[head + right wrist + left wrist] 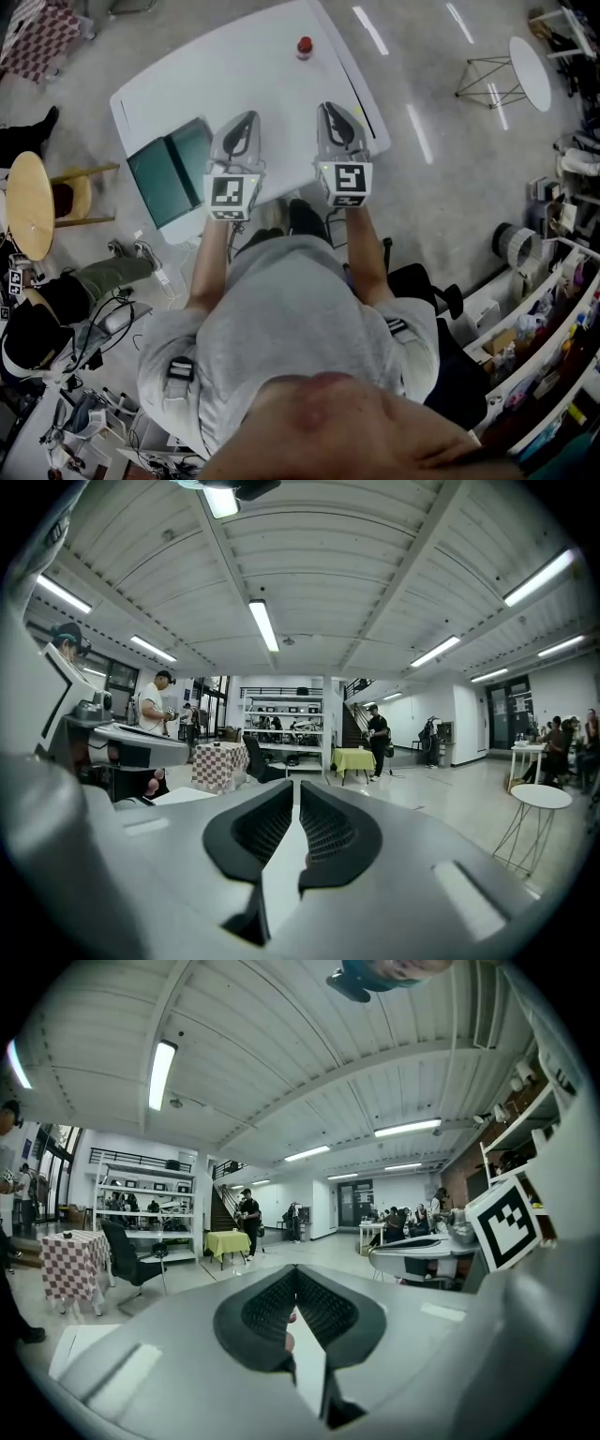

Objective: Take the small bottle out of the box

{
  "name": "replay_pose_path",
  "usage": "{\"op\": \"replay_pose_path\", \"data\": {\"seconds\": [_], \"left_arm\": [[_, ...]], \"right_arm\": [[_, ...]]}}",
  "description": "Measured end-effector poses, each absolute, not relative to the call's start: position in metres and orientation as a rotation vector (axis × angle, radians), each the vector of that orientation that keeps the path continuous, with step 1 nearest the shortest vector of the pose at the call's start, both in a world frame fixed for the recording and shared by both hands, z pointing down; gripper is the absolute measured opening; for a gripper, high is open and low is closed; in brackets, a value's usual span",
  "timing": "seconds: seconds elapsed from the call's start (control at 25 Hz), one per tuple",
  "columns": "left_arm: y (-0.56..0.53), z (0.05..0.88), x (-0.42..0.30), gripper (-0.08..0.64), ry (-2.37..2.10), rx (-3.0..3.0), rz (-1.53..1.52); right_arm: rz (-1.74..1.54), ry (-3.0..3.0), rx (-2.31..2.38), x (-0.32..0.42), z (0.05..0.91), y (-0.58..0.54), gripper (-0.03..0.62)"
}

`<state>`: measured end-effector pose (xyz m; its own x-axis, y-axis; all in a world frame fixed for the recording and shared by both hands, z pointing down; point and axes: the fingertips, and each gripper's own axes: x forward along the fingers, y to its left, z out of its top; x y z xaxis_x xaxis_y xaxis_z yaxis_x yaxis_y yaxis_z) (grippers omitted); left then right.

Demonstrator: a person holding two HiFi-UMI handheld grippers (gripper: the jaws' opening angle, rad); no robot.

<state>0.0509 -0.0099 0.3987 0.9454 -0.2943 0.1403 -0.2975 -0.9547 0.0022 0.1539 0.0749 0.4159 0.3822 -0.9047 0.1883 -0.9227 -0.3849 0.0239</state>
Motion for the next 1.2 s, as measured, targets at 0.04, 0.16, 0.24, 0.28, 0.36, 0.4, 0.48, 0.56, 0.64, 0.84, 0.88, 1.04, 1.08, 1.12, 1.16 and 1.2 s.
{"op": "replay_pose_path", "data": {"seconds": [0.04, 0.16, 0.24, 0.28, 0.36, 0.4, 0.48, 0.56, 0.64, 0.84, 0.88, 1.04, 1.08, 1.12, 1.16, 1.2], "left_arm": [[-0.007, 0.398, 0.047, 0.012, -0.465, 3.078, 0.216], [0.004, 0.395, 0.036, 0.012, -0.455, 3.082, 0.217], [0.011, 0.394, 0.029, 0.012, -0.443, 3.087, 0.214], [0.015, 0.395, 0.025, 0.012, -0.440, 3.090, 0.218], [0.021, 0.395, 0.017, 0.012, -0.435, 3.096, 0.224], [0.024, 0.394, 0.014, 0.012, -0.431, 3.099, 0.223], [0.028, 0.391, 0.006, 0.012, -0.423, 3.102, 0.220], [0.032, 0.392, 0.000, 0.012, -0.419, 3.102, 0.221], [0.035, 0.391, -0.003, 0.012, -0.412, 3.102, 0.221], [0.038, 0.396, -0.012, 0.012, -0.389, 3.100, 0.226], [0.038, 0.397, -0.013, 0.012, -0.384, 3.101, 0.225], [0.039, 0.398, -0.014, 0.012, -0.370, 3.107, 0.222], [0.040, 0.397, -0.013, 0.012, -0.368, 3.108, 0.222], [0.041, 0.396, -0.013, 0.012, -0.366, 3.109, 0.220], [0.042, 0.395, -0.012, 0.012, -0.363, 3.110, 0.218], [0.041, 0.395, -0.012, 0.012, -0.362, 3.110, 0.217]], "right_arm": [[0.213, -1.661, 2.508, 0.150, 0.415, 0.079, 0.026], [0.203, -1.649, 2.527, 0.139, 0.411, 0.093, 0.011], [0.202, -1.635, 2.536, 0.132, 0.411, 0.103, 0.006], [0.201, -1.629, 2.540, 0.128, 0.411, 0.107, 0.005], [0.199, -1.623, 2.544, 0.121, 0.409, 0.116, 0.003], [0.201, -1.621, 2.545, 0.118, 0.408, 0.119, 0.003], [0.208, -1.614, 2.551, 0.110, 0.408, 0.126, 0.003], [0.211, -1.601, 2.559, 0.104, 0.409, 0.133, 0.003], [0.211, -1.584, 2.568, 0.101, 0.410, 0.139, 0.003], [0.203, -1.582, 2.566, 0.089, 0.412, 0.145, 0.003], [0.202, -1.581, 2.563, 0.087, 0.412, 0.145, 0.003], [0.190, -1.569, 2.569, 0.086, 0.409, 0.147, 0.003], [0.190, -1.567, 2.570, 0.086, 0.408, 0.149, 0.003], [0.190, -1.566, 2.570, 0.087, 0.407, 0.150, 0.003], [0.188, -1.564, 2.568, 0.087, 0.407, 0.150, 0.003], [0.185, -1.563, 2.567, 0.087, 0.407, 0.149, 0.003]]}}
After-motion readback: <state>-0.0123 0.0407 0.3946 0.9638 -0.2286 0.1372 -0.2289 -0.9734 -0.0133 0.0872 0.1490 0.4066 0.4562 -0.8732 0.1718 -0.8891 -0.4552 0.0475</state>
